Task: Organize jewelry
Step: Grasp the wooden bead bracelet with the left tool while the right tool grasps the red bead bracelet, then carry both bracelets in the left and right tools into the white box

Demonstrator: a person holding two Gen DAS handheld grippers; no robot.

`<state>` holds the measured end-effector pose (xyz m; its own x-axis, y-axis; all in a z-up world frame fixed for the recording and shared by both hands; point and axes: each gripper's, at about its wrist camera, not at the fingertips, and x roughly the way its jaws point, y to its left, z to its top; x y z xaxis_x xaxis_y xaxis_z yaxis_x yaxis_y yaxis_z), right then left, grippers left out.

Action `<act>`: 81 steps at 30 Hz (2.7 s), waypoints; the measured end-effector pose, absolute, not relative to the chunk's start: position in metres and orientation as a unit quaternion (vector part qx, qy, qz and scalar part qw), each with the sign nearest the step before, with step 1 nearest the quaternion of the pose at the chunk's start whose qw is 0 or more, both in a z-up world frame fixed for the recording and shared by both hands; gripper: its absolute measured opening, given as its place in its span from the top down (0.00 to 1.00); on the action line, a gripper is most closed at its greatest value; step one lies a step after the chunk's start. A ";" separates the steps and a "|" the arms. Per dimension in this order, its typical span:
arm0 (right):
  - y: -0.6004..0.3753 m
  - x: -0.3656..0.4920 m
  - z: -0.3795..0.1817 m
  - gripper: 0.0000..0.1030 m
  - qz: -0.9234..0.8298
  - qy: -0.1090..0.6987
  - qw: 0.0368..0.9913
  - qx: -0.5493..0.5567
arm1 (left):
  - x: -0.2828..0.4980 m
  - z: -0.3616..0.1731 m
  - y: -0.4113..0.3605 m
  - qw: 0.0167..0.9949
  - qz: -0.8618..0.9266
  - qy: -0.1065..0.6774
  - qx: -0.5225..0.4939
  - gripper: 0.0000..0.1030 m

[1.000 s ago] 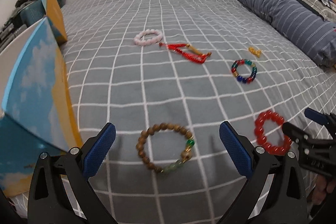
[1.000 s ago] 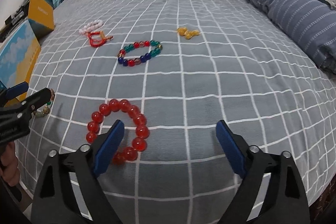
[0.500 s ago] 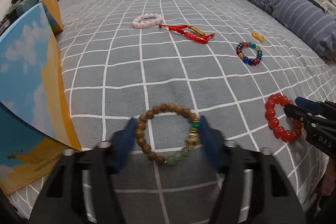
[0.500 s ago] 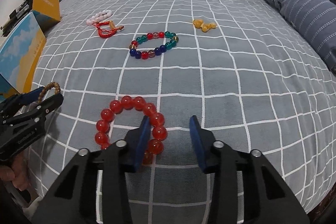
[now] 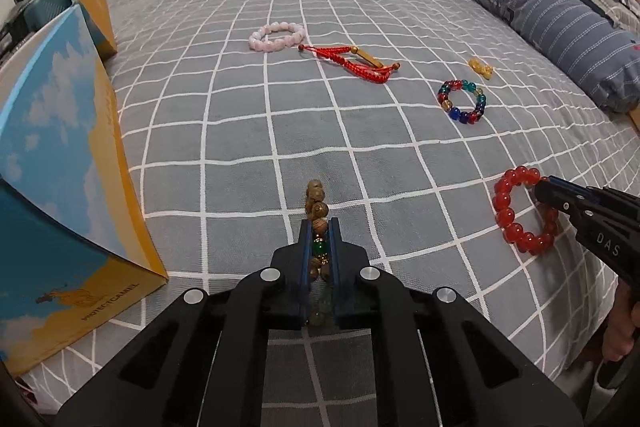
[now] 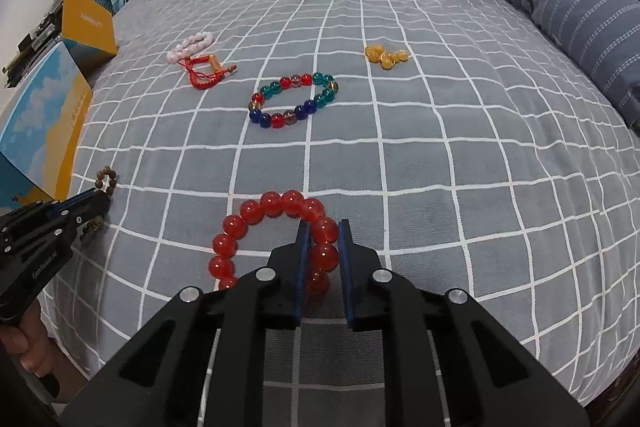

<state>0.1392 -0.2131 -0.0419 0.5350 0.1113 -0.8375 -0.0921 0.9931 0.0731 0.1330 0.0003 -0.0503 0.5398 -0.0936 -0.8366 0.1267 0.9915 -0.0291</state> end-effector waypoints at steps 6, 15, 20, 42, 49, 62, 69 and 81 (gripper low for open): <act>-0.209 0.136 -0.030 0.87 0.062 0.467 0.882 0.011 | 0.132 -0.041 0.004 0.876 -0.070 0.477 0.005 0.93; -0.208 0.132 -0.014 0.87 0.063 0.457 0.887 0.017 | 0.127 -0.021 0.008 0.878 -0.072 0.473 0.002 0.93; -0.205 0.130 -0.005 0.87 0.068 0.449 0.891 0.017 | 0.125 -0.007 0.012 0.883 -0.068 0.464 0.000 0.93; -0.185 0.138 0.038 0.87 0.085 0.418 0.904 0.007 | 0.123 0.048 0.040 0.900 -0.040 0.434 -0.010 0.93; -0.172 0.143 0.054 0.87 0.098 0.408 0.908 0.005 | 0.126 0.065 0.051 0.903 -0.028 0.428 -0.016 0.93; -0.137 0.158 0.093 0.87 0.125 0.375 0.919 -0.004 | 0.120 0.110 0.088 0.920 0.007 0.392 -0.028 0.93; -0.102 0.168 0.109 0.87 0.153 0.362 0.919 -0.007 | 0.108 0.127 0.127 0.924 0.047 0.378 -0.043 0.93; -0.004 0.175 0.129 0.87 0.234 0.350 0.907 -0.027 | 0.081 0.132 0.216 0.914 0.139 0.374 -0.072 0.93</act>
